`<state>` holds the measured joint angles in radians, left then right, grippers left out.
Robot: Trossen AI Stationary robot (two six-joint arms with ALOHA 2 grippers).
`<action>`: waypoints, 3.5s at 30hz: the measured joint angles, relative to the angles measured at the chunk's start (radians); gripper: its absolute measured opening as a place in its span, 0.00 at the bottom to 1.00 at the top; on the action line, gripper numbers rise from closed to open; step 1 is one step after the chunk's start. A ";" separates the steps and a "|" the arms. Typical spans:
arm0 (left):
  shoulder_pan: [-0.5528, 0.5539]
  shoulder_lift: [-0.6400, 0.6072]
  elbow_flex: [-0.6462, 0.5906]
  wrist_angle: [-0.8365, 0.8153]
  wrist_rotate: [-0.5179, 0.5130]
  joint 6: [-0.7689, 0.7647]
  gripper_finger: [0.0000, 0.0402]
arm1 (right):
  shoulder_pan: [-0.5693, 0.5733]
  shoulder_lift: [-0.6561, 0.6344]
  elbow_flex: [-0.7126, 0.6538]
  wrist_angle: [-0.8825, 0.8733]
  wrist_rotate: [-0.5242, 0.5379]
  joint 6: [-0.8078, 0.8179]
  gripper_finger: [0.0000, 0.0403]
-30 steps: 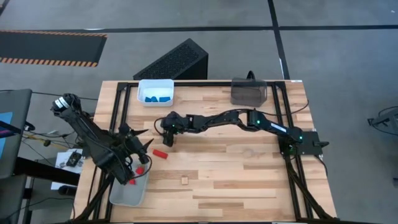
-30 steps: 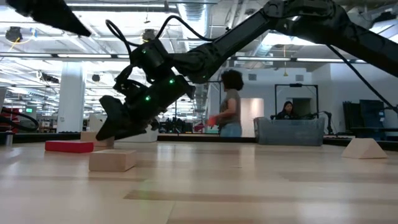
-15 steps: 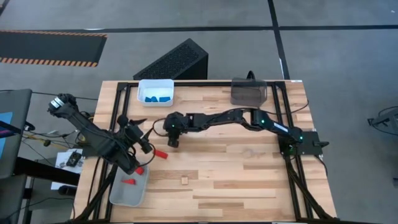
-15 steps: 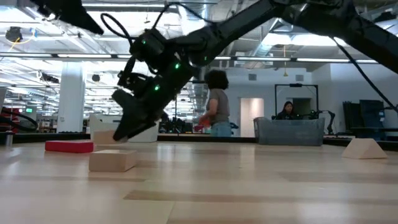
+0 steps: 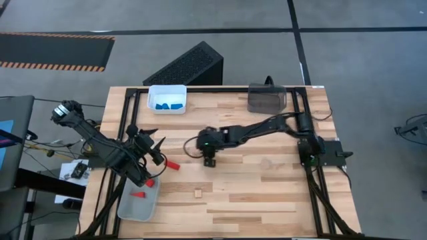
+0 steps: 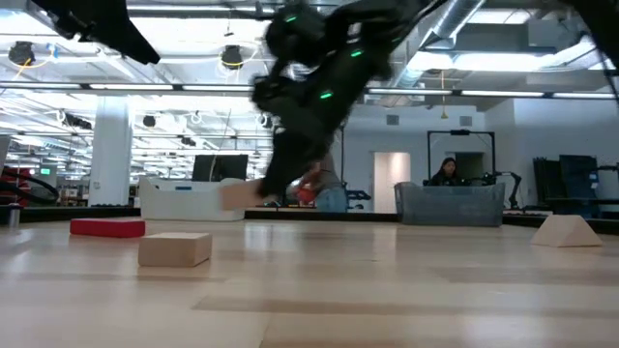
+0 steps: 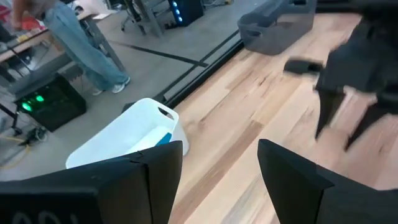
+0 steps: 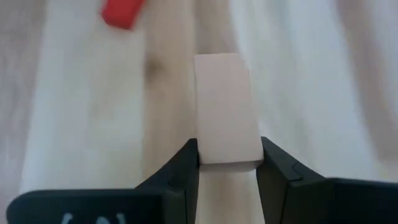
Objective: Sort & place blocks by color
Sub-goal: Put the top left brown block into the black bin, then put the red block into the gray bin
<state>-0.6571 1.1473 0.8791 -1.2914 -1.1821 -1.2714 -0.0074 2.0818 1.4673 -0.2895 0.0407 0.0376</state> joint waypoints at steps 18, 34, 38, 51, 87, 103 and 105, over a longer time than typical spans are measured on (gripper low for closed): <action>0.176 0.184 0.000 0.506 0.071 0.545 0.50 | -0.039 -0.504 -0.403 -0.300 0.323 0.119 0.30; 0.416 0.440 0.000 0.866 0.351 0.941 0.50 | -0.543 -0.732 -0.606 -0.302 0.504 0.067 0.31; 0.452 0.443 0.000 0.903 0.388 0.967 0.50 | -0.698 -0.652 -0.619 -0.266 0.423 0.003 0.31; 0.519 0.441 0.000 0.918 0.403 1.054 0.50 | -0.874 -0.483 -0.621 -0.160 0.161 -0.046 0.49; 0.227 0.021 0.000 0.487 0.107 0.684 0.50 | 0.137 -0.078 -0.437 0.987 0.170 0.119 0.65; 0.211 0.021 0.000 0.308 0.075 0.545 0.50 | 0.142 0.335 0.181 0.597 0.078 0.085 0.65; 0.211 0.021 0.000 0.291 0.075 0.527 0.50 | 0.141 0.372 0.227 0.568 0.057 0.086 0.65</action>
<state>-0.4465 1.1683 0.8791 -0.9999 -1.1069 -0.7443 0.1337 2.4540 1.6945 0.2784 0.0975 0.1234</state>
